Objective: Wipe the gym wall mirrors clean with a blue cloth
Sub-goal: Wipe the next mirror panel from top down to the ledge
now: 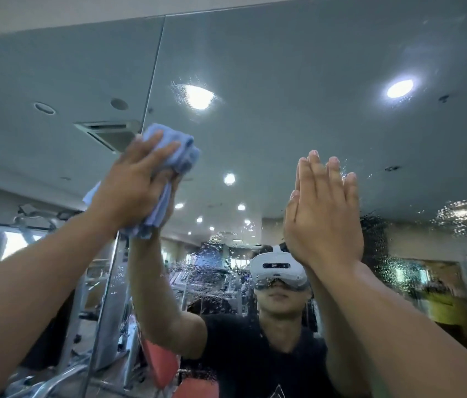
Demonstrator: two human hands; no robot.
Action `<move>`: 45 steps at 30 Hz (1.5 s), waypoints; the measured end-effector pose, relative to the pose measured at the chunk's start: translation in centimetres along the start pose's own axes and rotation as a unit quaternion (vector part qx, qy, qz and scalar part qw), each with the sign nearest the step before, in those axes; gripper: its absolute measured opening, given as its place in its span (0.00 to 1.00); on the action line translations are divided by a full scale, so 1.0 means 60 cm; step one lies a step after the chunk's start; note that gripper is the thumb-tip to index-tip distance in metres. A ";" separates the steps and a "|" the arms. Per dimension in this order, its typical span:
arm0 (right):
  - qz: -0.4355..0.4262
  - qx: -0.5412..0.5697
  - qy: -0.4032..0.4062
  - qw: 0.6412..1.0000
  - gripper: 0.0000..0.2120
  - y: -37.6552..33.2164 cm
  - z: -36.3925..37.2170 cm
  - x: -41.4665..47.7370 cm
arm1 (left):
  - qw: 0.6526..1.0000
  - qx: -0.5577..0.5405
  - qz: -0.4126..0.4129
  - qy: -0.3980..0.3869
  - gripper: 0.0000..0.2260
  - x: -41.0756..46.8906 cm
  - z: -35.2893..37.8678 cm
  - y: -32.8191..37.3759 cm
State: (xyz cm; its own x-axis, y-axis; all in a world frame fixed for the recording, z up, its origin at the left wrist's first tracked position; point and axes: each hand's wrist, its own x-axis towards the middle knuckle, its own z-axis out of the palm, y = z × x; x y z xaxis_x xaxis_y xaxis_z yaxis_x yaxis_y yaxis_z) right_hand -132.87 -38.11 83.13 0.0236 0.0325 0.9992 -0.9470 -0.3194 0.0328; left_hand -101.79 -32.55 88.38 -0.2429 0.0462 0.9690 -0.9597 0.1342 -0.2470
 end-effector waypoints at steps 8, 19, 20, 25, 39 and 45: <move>-0.002 -0.004 0.003 1.000 0.30 -0.002 -0.001 0.001 | 0.988 0.008 -0.155 0.024 0.23 0.176 0.030 0.101; 0.002 0.017 0.002 1.000 0.30 0.000 -0.004 0.001 | 0.969 0.012 0.239 -0.064 0.18 -0.027 0.011 0.130; 0.001 0.014 0.002 1.000 0.31 -0.001 -0.003 0.000 | 0.960 0.021 0.269 -0.073 0.17 -0.043 0.001 0.101; 0.006 0.010 0.006 1.000 0.31 -0.005 -0.003 0.000 | 0.991 0.015 0.121 -0.047 0.19 -0.009 -0.017 -0.006; -0.005 0.025 -0.014 1.000 0.32 0.004 -0.007 0.000 | 0.961 0.029 0.258 -0.090 0.19 -0.054 0.006 0.132; -0.004 0.012 -0.005 1.000 0.31 0.002 -0.003 -0.001 | 0.983 0.037 0.168 -0.058 0.20 -0.053 -0.017 0.019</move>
State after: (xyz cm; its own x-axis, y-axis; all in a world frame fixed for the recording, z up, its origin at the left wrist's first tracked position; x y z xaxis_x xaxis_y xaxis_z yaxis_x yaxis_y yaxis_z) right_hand -133.06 -38.00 83.09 0.0342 0.0248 0.9991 -0.9391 -0.3413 0.0406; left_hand -101.99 -31.52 85.00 -0.5585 -0.0385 0.8286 -0.8291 0.0579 -0.5561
